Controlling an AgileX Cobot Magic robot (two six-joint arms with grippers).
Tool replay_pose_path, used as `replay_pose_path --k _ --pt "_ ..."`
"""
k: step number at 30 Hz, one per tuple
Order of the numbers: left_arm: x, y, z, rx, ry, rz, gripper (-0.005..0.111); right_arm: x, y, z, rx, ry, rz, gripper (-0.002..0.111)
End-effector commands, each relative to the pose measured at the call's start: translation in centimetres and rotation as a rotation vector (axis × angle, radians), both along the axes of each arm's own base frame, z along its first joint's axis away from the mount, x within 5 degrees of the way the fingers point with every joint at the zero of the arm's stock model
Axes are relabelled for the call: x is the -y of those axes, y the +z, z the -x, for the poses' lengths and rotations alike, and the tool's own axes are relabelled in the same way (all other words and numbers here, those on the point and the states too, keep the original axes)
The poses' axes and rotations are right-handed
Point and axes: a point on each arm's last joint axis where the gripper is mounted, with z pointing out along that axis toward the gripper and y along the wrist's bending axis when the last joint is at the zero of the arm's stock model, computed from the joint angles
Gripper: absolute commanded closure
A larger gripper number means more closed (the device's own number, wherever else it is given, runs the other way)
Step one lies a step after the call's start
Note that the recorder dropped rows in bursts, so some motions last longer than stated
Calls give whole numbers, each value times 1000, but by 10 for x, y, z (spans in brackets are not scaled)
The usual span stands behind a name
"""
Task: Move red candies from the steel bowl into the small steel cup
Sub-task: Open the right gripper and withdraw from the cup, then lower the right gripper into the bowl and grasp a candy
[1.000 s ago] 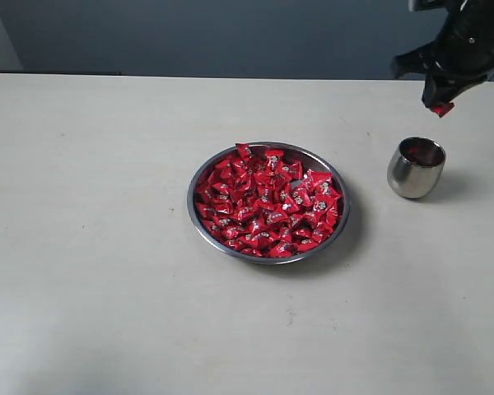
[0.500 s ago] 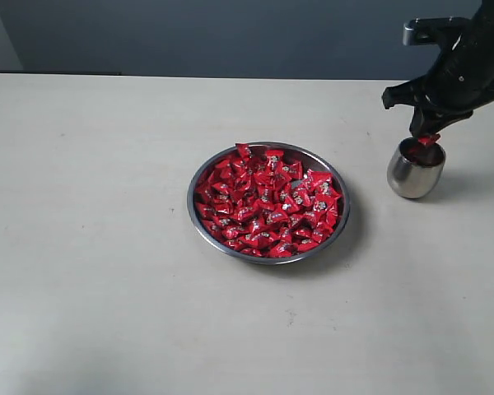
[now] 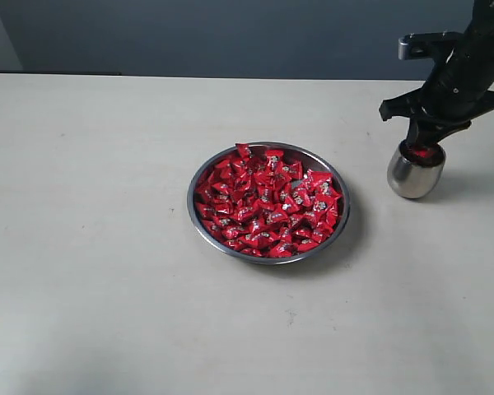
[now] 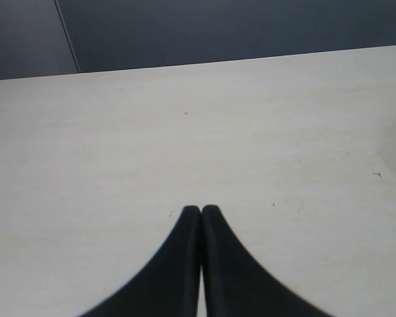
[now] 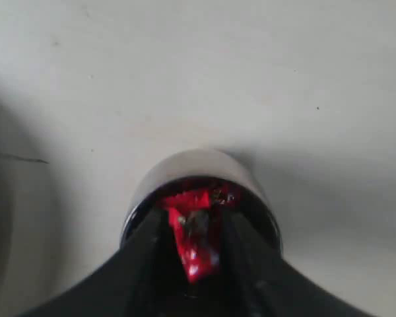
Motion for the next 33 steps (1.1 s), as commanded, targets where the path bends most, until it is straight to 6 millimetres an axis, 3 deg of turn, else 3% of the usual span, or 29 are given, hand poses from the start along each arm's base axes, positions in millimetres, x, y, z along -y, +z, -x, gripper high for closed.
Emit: replay_pose_path --k 1,8,10,16,24,29,33 --pt "0 4 0 22 -4 -2 106 3 2 0 9 5 8 79" --pt "0 4 0 22 -4 -2 106 -1 6 2 -2 -18 -43 79" --pt "0 4 0 22 -4 -2 106 -11 13 5 1 -19 -111 79" --pt "0 4 0 22 -4 -2 106 -69 26 21 23 201 -316 79" --pt "0 4 0 22 -4 -2 106 -140 10 37 56 394 -266 78" --pt "0 4 0 22 -4 -2 106 -168 0 31 30 487 -219 78" --pt "0 4 0 22 -4 -2 106 -175 -12 21 -26 504 -193 78"
